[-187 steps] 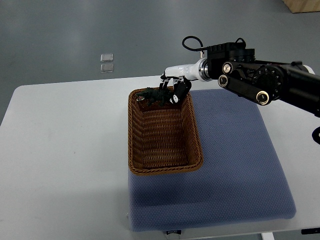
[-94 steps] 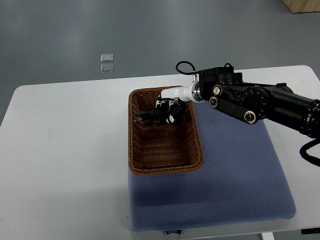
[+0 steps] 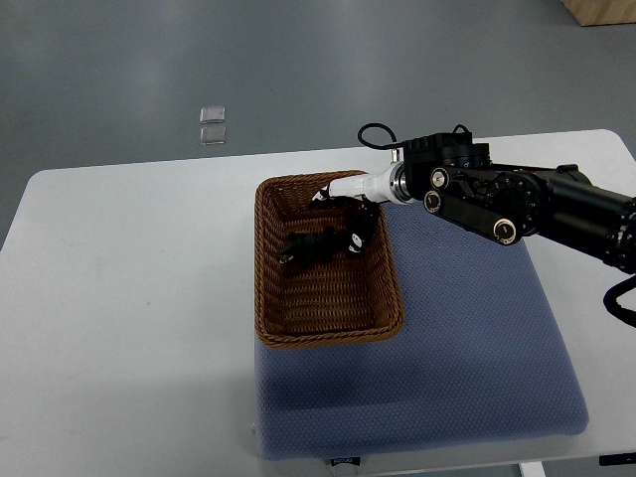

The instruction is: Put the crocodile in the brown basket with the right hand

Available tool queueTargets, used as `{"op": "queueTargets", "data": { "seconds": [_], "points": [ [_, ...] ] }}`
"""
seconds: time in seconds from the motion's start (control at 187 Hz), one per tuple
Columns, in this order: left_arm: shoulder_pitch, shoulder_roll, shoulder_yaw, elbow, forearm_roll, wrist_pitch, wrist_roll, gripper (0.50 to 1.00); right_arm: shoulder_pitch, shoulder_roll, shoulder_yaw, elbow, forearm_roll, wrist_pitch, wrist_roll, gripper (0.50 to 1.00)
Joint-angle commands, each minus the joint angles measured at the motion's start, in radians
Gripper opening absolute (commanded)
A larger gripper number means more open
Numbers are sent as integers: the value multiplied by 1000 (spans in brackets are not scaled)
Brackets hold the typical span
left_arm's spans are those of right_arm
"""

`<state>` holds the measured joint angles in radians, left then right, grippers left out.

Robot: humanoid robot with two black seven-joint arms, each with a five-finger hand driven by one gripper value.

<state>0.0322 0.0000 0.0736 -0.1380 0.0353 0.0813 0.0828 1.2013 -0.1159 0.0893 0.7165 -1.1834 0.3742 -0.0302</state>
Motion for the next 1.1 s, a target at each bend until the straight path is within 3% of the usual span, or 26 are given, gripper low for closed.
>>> {"op": "queueTargets", "data": {
  "seconds": [0.0, 0.229, 0.384, 0.592, 0.769, 0.929, 1.094],
  "points": [
    [0, 0, 0, 0, 0, 2, 0, 1000, 15, -31, 21, 7, 10, -8, 1, 915],
    [0, 0, 0, 0, 0, 2, 0, 1000, -3, -94, 308, 6, 88, -37, 12, 915],
    [0, 0, 0, 0, 0, 2, 0, 1000, -135, -117, 621, 6, 238, -132, 41, 915],
    [0, 0, 2, -2, 0, 0, 0, 1000, -288, -104, 898, 6, 482, -143, 115, 915],
    [0, 0, 3, -2, 0, 2, 0, 1000, -390, -102, 984, -9, 780, -146, 131, 915],
    [0, 0, 2, -2, 0, 2, 0, 1000, -462, -104, 995, -28, 1042, -149, 187, 926],
    [0, 0, 2, -2, 0, 2, 0, 1000, -508, -104, 997, -71, 1254, -138, 191, 932]
  ]
}}
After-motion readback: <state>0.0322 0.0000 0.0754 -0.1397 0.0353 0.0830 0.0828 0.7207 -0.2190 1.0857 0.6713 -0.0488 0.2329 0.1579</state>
